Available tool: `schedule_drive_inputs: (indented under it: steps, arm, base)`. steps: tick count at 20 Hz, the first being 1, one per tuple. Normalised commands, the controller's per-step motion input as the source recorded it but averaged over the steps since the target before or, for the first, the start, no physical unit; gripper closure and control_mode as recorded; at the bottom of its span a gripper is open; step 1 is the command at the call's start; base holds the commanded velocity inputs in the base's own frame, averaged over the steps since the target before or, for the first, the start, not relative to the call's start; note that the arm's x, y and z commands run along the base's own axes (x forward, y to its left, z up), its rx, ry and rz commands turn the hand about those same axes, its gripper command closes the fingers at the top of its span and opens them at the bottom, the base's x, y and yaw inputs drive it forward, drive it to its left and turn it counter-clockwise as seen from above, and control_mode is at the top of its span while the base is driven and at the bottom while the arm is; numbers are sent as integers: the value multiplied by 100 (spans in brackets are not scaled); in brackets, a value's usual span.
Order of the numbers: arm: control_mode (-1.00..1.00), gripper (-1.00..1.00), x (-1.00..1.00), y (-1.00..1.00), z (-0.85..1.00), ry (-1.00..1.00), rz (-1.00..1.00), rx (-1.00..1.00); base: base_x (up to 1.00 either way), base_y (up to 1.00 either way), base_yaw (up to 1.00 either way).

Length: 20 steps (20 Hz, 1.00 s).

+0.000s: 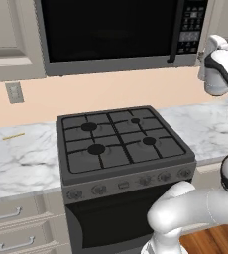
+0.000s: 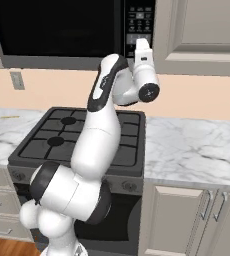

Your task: Pick the avocado from the sink and place it in the bowl. Then pick the bowl and place it in the microwave. Then close the microwave door and press the start button.

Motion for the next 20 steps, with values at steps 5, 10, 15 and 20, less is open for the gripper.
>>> schedule_drive_inputs:
  steps: [5, 10, 15, 20]
  arm:
    - [-100, 100, 22, -1, 0, -7, -15, -4]
    - [-100, 100, 9, -18, 4, -2, -7, 0]
    - [-100, 100, 11, -18, 13, 0, -4, 0]
    - [-100, 100, 12, -5, 13, 0, 0, 0]
  base:
    - [0, 0, 0]
    - [0, 0, 0]
    - [0, 0, 0]
    - [0, 0, 0]
